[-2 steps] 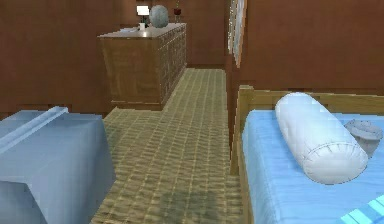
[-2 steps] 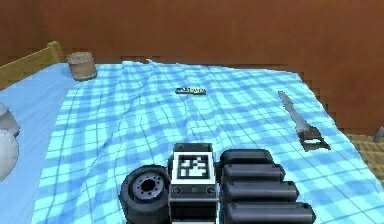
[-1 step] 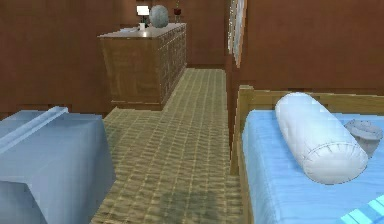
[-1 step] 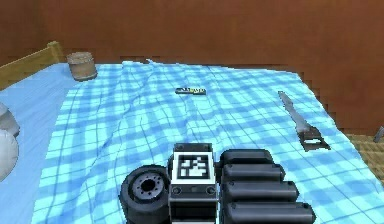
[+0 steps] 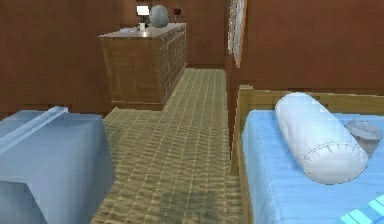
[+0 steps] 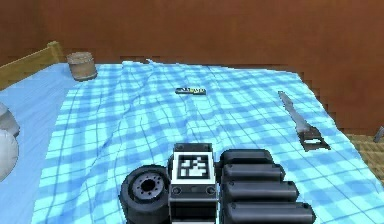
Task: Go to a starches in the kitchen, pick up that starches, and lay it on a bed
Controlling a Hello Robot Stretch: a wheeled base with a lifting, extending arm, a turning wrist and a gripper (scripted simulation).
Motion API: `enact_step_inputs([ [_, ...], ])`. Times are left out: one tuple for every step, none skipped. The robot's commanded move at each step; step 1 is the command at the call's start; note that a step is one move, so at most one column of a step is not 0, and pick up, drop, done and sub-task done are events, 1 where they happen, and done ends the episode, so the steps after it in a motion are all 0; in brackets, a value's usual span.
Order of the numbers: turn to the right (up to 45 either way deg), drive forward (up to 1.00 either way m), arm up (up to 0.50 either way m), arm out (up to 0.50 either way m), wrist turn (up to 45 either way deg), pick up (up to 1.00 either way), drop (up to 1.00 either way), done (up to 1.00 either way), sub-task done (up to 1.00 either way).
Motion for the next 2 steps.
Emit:
enact_step_inputs([
  [12.0,0.00,0.00,0.00,0.0,0.00,0.00,0.00,0.00],
  [30.0,0.00,0.00,0.00,0.0,0.00,0.00,0.00,0.00],
])
